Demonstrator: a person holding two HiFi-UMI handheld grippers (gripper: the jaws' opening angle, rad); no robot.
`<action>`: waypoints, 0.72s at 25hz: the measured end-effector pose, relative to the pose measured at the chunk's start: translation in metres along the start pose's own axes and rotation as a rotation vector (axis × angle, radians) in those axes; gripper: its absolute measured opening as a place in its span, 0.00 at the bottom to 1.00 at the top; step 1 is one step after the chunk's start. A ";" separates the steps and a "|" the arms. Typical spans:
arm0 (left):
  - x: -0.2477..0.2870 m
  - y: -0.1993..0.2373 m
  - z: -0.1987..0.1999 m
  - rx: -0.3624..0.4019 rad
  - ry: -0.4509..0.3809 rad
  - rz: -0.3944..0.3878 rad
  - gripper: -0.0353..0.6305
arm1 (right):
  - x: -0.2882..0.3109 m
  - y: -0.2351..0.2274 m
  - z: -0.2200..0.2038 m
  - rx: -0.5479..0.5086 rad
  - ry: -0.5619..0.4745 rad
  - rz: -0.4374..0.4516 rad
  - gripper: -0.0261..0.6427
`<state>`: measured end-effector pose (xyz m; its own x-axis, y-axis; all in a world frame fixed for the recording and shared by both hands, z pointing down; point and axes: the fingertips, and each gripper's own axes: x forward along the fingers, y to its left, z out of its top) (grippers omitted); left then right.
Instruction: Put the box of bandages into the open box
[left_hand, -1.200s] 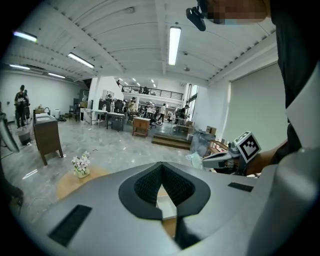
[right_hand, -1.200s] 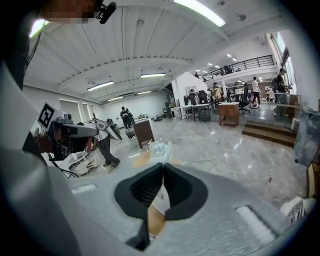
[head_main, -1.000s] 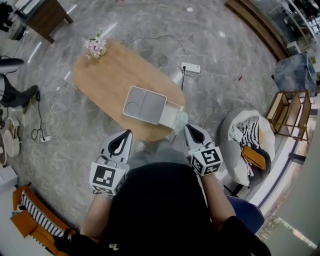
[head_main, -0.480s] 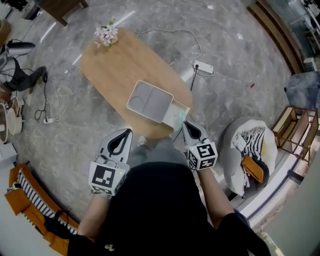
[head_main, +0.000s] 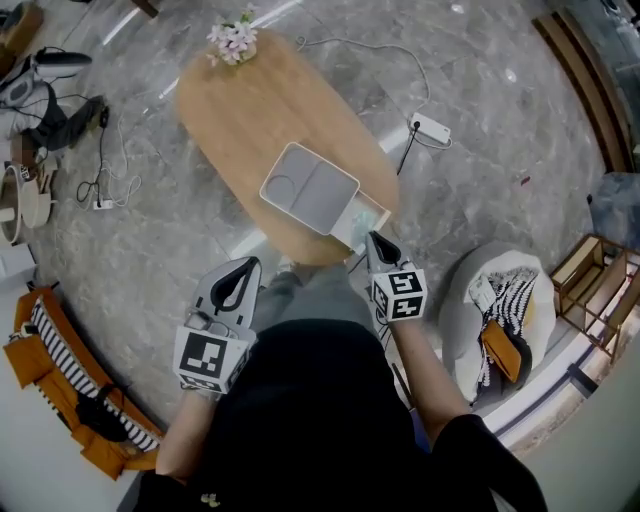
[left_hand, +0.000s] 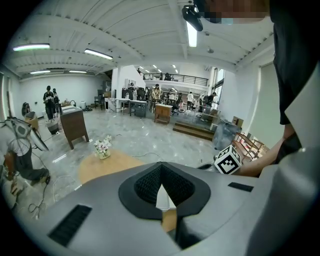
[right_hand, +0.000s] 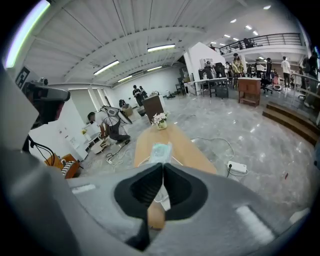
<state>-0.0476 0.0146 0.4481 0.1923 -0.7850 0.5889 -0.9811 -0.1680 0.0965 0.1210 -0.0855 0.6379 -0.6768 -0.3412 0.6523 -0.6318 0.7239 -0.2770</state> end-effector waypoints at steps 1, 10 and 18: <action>0.001 -0.001 -0.002 -0.008 0.007 0.008 0.07 | 0.005 -0.005 -0.005 -0.002 0.014 0.000 0.05; 0.012 0.000 -0.014 -0.088 0.067 0.102 0.07 | 0.059 -0.038 -0.052 -0.014 0.170 0.017 0.05; 0.011 0.002 -0.027 -0.143 0.099 0.177 0.07 | 0.097 -0.060 -0.091 -0.032 0.293 0.018 0.05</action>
<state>-0.0483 0.0215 0.4763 0.0213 -0.7309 0.6821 -0.9940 0.0580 0.0931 0.1275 -0.1078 0.7820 -0.5466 -0.1441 0.8249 -0.6054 0.7486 -0.2704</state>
